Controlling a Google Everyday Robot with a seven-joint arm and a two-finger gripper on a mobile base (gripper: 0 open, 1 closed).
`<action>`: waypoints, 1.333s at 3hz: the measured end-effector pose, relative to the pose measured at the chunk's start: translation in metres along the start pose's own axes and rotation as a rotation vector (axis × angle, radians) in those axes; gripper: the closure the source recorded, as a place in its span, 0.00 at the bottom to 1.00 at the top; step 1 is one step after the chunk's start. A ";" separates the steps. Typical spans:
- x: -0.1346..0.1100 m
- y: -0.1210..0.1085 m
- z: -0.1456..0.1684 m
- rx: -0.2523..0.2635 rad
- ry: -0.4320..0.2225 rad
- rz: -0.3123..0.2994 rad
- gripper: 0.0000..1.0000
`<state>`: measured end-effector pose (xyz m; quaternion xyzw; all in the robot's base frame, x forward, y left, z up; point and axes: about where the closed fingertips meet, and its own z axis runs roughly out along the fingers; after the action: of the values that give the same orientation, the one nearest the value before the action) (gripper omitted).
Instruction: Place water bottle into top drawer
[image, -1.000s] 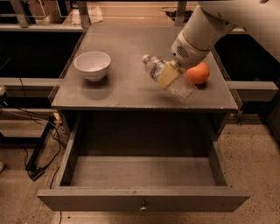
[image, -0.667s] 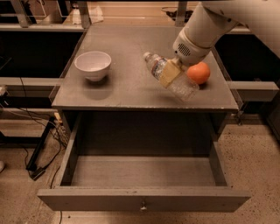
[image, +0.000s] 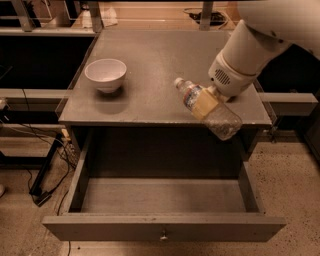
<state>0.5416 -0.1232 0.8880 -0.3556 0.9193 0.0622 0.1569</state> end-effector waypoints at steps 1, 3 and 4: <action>0.036 0.014 0.004 -0.003 0.035 0.045 1.00; 0.042 0.035 0.003 0.025 0.001 -0.014 1.00; 0.060 0.055 0.015 0.013 -0.010 -0.068 1.00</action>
Offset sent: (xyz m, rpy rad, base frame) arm -0.0262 -0.0085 -0.0104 -0.0049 0.0256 -0.0354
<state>0.4665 -0.1176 0.8537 -0.3853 0.9062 0.0528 0.1658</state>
